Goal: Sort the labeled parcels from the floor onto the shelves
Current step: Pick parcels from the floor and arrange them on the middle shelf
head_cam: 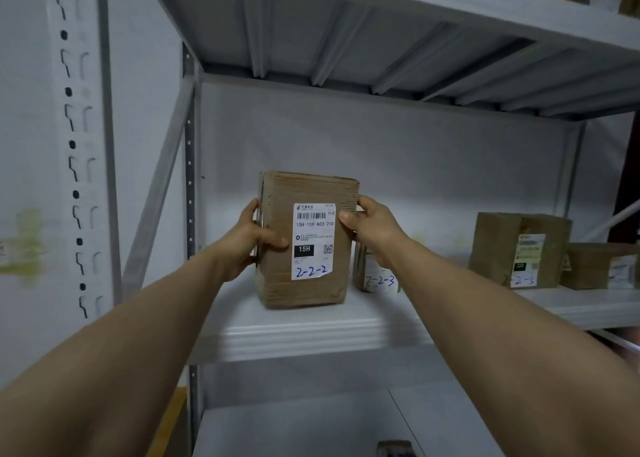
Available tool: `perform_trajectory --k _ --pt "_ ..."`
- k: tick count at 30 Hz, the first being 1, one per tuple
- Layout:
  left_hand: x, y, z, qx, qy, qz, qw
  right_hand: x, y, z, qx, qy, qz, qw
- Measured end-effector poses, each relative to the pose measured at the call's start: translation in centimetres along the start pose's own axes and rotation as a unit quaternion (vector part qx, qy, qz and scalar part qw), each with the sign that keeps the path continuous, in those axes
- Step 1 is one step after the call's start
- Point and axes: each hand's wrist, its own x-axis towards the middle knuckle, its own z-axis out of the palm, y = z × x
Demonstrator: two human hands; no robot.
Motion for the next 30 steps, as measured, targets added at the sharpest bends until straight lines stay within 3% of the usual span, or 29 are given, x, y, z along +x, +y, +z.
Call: perform_trajectory --k 6,12,26,30 --pt "2.2 -1.7 0.6 0.069 -0.008 -0.069 0.995 1.5 0.8 -1.1 -0.115 0.060 0.000 0.992" --pt "2.7 -2.0 2.6 0.085 -0.004 -0.066 0.994 2.2 0.6 -1.4 -0.202 0.080 0.010 0.976" --pt "3.6 -2.1 4.9 0.087 0.038 -0.077 0.993 2.7 1.7 -2.2 -0.179 0.025 0.062 0.982" --pt "3.5 -2.5 5.7 0.080 0.063 -0.069 0.992 1.7 1.9 -2.6 -0.169 0.079 0.086 0.979"
